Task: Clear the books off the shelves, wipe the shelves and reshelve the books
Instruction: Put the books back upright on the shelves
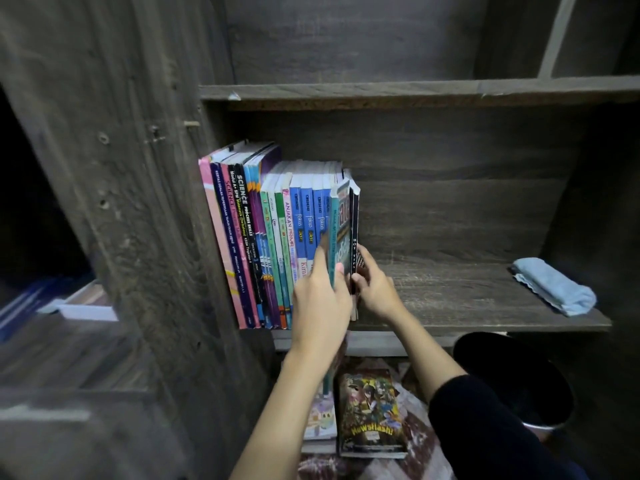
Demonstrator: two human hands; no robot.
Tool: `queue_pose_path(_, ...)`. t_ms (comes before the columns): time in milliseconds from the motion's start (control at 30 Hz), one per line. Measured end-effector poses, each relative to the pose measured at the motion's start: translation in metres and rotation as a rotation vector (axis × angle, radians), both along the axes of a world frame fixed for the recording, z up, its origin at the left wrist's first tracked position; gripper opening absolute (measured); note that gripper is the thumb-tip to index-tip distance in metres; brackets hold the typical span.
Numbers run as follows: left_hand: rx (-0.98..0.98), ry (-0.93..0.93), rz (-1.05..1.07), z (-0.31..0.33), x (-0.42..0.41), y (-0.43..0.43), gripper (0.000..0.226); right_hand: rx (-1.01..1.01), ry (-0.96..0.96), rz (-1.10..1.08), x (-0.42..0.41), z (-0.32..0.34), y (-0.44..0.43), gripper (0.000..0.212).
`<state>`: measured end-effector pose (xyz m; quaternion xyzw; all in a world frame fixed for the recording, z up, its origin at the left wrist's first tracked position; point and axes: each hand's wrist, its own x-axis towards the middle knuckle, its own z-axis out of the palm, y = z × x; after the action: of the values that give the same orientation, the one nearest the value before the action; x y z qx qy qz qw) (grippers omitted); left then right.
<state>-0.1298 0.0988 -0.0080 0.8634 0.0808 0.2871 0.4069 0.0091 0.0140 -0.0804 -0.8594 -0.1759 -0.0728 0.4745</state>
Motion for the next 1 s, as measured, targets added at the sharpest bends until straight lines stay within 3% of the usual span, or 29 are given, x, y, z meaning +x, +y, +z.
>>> queue_pose_path(167, 0.068, -0.087, 0.023, 0.016, -0.026, 0.018, 0.043, -0.166, 0.114, -0.044, 0.001, 0.009, -0.003, 0.052)
queue_pose_path(300, 0.111, -0.185, 0.056, 0.036, -0.051, 0.040, 0.041, -0.148, 0.148, 0.023, -0.008, 0.021, -0.001, 0.072)
queue_pose_path(467, 0.127, -0.255, 0.140, 0.050, -0.068, 0.064, 0.039, 0.136, -0.085, -0.057, -0.030, 0.056, 0.009, 0.078)
queue_pose_path(567, 0.112, -0.284, 0.178, 0.056, -0.077, 0.072, 0.037, 0.157, -0.227, -0.042, -0.040, 0.089, 0.020, 0.081)
queue_pose_path(733, 0.101, -0.322, 0.213, 0.063, -0.085, 0.077, 0.038, -0.096, -0.239, 0.079, -0.045, 0.131, 0.039, 0.079)
queue_pose_path(1000, 0.103, -0.290, 0.223, 0.060, -0.088, 0.078, 0.039, -0.477, -0.223, 0.032, -0.030, 0.142, 0.060, 0.068)
